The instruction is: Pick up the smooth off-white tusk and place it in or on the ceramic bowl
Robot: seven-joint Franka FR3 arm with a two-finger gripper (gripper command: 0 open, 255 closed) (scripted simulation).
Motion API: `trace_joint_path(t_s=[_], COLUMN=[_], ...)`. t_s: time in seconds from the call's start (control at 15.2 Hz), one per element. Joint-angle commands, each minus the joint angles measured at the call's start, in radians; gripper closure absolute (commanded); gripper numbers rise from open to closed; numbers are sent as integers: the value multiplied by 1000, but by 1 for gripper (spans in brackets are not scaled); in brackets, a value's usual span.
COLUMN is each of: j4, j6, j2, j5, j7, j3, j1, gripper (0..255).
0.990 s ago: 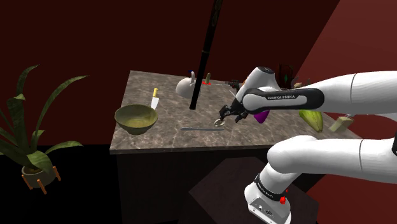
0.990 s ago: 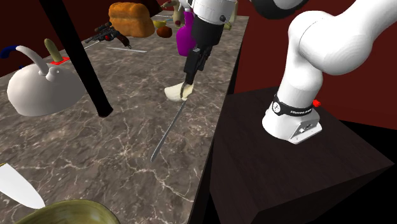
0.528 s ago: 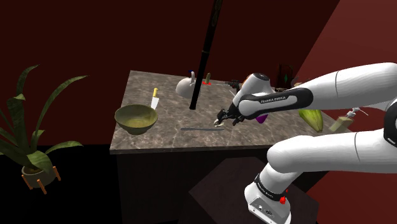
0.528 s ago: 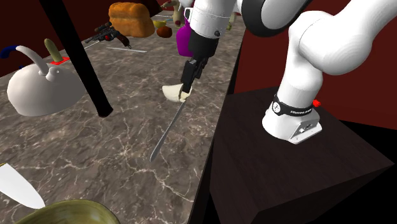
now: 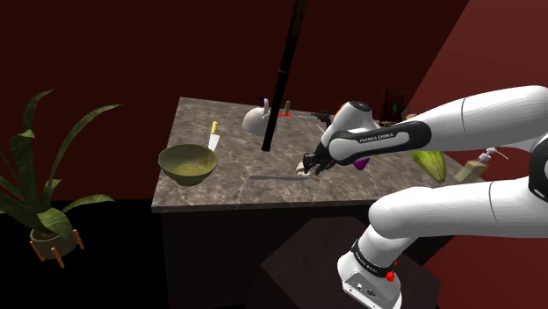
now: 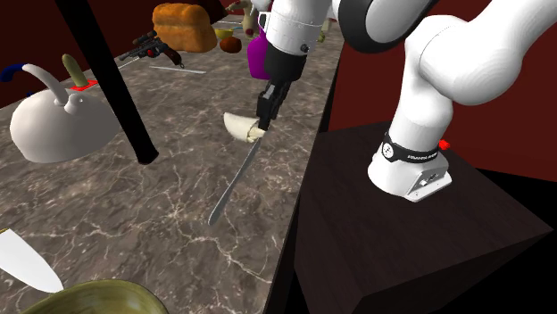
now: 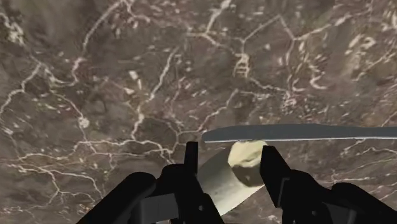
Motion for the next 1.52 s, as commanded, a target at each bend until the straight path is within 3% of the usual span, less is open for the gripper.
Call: trace_joint_path(t_s=[0.0, 0.46, 1.45], j4=[-2, -2, 136], j6=[0, -1, -283], j2=[2, 1, -145], j5=[0, 0, -8], j7=[0, 0, -12], j3=[0, -1, -20], j1=[-1, -1, -1], gripper=[255, 255, 255])
